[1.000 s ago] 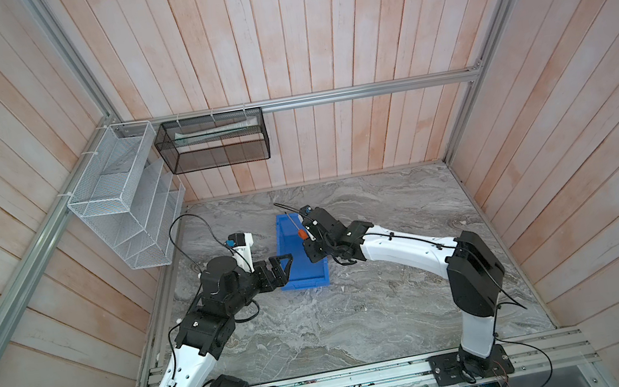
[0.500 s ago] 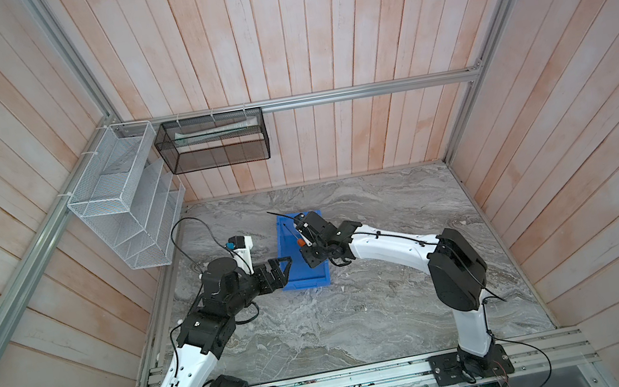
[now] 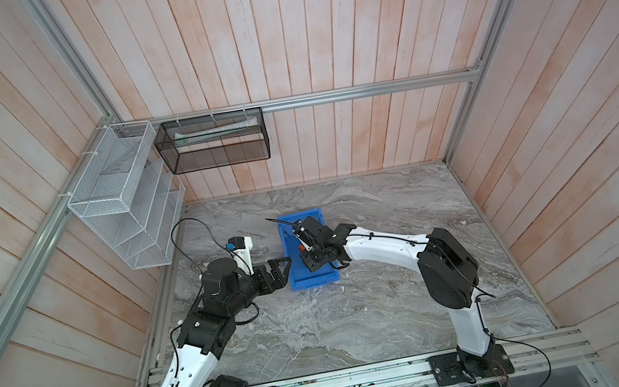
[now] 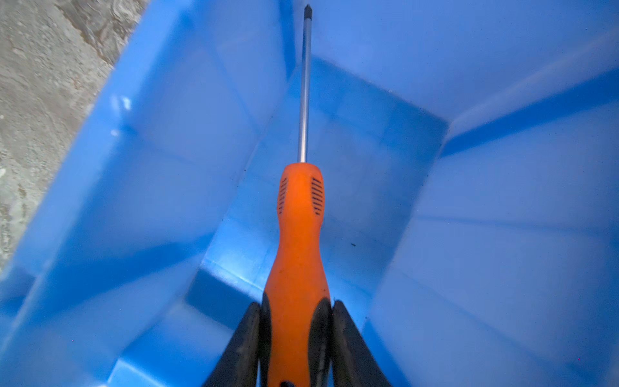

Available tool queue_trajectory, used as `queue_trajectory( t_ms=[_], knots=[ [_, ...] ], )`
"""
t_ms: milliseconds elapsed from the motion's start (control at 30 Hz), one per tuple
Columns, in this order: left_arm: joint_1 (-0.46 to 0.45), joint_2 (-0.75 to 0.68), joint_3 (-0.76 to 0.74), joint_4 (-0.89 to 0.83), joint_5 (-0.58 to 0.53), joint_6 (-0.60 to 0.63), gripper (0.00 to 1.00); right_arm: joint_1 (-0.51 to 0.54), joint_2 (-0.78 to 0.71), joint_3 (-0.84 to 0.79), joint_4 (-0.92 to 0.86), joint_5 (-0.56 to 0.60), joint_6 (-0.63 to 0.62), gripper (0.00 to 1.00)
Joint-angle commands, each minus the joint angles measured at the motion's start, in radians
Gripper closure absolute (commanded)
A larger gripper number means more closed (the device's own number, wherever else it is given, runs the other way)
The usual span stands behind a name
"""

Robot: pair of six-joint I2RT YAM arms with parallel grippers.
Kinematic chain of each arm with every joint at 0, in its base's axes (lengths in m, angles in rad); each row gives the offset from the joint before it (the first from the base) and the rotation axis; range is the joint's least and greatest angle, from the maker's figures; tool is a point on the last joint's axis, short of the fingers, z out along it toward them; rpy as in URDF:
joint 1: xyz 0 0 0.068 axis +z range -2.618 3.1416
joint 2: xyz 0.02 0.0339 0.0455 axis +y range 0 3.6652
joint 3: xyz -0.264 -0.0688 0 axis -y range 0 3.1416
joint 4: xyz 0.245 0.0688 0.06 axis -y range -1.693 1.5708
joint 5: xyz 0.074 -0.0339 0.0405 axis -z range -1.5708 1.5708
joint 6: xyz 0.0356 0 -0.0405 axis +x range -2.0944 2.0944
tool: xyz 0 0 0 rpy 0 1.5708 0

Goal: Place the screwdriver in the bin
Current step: 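Carry the screwdriver over the blue bin and lower it inside, then open the right gripper to release the screwdriver into the bin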

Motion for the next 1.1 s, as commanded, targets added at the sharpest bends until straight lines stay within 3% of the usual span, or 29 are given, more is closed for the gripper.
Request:
queue_trajectory(
  t_ms=[0,667,867,1067],
  knots=[
    [0.006,-0.011,-0.016,0.014,0.009,-0.005,0.0,0.0,0.032,0.02,-0.039,0.017,-0.016,0.72],
    [0.01,-0.032,-0.012,-0.001,-0.007,0.005,0.0,-0.001,0.042,0.006,-0.027,0.016,0.001,0.52],
    [0.013,-0.026,-0.011,-0.001,-0.007,0.006,0.0,0.0,-0.011,0.008,-0.012,0.01,0.012,0.51],
    [0.013,-0.029,-0.005,0.003,-0.018,0.008,0.0,-0.001,-0.118,-0.016,0.055,-0.014,0.034,0.42]
  ],
)
